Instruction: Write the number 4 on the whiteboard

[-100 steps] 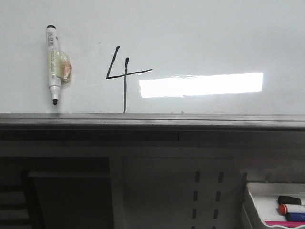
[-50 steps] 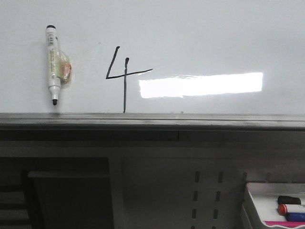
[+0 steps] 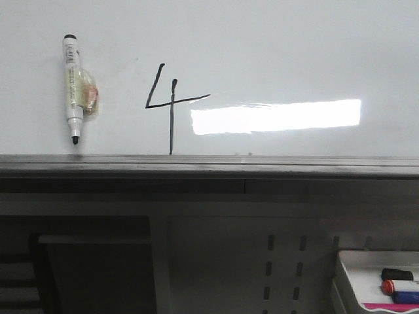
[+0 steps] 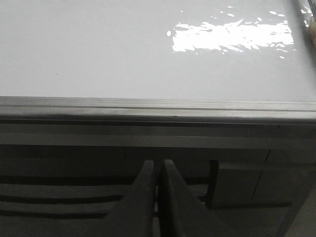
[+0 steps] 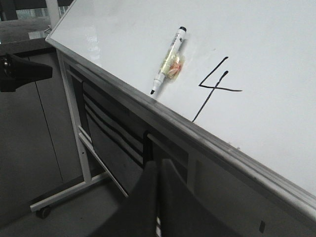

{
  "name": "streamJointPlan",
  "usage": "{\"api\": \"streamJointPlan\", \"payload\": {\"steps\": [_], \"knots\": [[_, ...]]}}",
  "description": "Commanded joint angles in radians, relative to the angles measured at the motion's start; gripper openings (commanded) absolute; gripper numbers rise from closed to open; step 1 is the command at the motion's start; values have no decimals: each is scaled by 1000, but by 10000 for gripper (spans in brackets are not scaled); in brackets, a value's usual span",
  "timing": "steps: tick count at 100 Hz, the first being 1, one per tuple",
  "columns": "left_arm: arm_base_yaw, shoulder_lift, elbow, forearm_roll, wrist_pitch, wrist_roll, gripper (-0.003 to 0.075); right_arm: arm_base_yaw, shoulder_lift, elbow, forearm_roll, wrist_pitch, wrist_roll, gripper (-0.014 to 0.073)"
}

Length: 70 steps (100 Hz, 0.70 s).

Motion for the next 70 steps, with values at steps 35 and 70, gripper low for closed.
{"api": "streamJointPlan", "payload": {"steps": [35,70], "knots": [[0,-25,34,-1,-49,1,-20,-277,2,-27,-9,-103,-1,-64],[0,-25,34,-1,-49,1,-20,-721,-27,38,-9,-114,9,-64]]}}
